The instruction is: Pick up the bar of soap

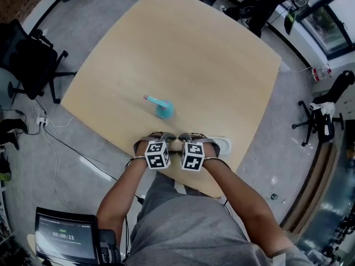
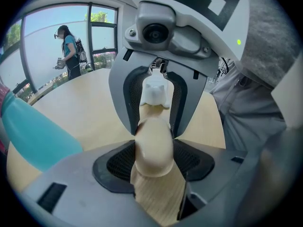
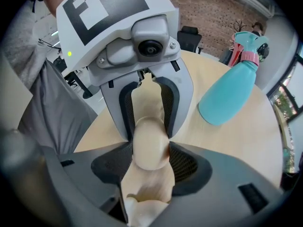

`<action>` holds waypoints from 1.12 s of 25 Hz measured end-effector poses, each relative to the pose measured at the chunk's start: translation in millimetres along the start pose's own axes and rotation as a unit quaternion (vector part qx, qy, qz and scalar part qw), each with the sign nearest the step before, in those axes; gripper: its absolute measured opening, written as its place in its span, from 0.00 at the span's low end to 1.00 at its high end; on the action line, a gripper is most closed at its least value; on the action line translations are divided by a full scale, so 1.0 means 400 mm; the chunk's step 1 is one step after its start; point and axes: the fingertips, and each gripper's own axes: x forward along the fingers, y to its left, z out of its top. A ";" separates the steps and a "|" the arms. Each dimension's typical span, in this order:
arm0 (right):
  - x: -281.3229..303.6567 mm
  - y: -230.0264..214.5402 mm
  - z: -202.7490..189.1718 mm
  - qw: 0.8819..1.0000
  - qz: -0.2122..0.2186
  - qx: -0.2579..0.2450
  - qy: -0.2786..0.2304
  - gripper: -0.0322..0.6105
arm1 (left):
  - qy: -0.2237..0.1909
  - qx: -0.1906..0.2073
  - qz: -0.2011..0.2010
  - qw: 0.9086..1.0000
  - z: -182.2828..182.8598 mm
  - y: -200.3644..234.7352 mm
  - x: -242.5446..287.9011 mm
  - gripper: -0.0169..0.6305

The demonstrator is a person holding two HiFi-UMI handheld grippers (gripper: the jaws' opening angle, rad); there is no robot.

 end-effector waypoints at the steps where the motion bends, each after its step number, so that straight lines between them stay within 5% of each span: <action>1: 0.005 0.000 -0.005 1.000 0.001 0.004 0.003 0.42 | 0.000 0.000 0.001 1.000 0.001 0.001 0.002 0.42; 15: -0.008 -0.030 -0.058 0.999 -0.019 0.026 0.024 0.42 | -0.018 -0.009 0.021 1.000 -0.009 0.025 -0.011 0.42; 28: -0.051 -0.030 -0.073 0.997 -0.044 0.055 0.009 0.42 | -0.087 -0.048 0.060 0.993 0.026 0.071 -0.100 0.42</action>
